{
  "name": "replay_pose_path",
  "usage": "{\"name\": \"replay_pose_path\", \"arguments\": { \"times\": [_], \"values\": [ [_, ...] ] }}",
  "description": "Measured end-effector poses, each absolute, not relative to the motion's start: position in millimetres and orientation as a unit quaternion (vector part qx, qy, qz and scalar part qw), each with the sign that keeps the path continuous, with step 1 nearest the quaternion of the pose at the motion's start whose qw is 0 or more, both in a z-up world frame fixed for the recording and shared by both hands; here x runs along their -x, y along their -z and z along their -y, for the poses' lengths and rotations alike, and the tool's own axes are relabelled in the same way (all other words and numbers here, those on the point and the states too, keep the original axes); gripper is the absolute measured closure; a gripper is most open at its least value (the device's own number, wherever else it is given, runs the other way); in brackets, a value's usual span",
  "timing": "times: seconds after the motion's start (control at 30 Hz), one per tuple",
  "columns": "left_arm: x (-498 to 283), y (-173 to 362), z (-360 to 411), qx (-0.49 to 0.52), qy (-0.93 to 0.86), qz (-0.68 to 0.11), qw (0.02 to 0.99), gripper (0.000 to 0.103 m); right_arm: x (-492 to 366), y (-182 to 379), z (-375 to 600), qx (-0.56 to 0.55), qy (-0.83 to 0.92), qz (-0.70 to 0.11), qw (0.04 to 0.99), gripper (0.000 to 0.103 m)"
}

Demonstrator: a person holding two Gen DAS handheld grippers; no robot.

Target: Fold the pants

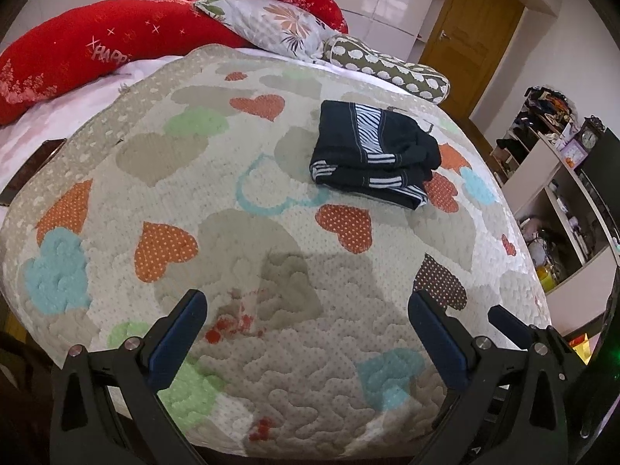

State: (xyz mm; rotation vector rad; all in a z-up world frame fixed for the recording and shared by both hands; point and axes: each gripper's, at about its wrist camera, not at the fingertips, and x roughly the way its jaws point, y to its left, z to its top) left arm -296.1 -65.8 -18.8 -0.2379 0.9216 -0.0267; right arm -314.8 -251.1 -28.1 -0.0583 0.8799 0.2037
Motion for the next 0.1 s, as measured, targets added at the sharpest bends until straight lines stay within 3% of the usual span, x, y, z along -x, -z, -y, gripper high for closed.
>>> {"name": "replay_pose_path", "arguments": {
  "times": [0.1],
  "values": [
    [296.0,20.7,67.5,0.113,0.016,-0.448,0.887,0.000,315.8,28.2,248.5,0.032,-0.103,-0.424,0.899,0.021]
  ]
}}
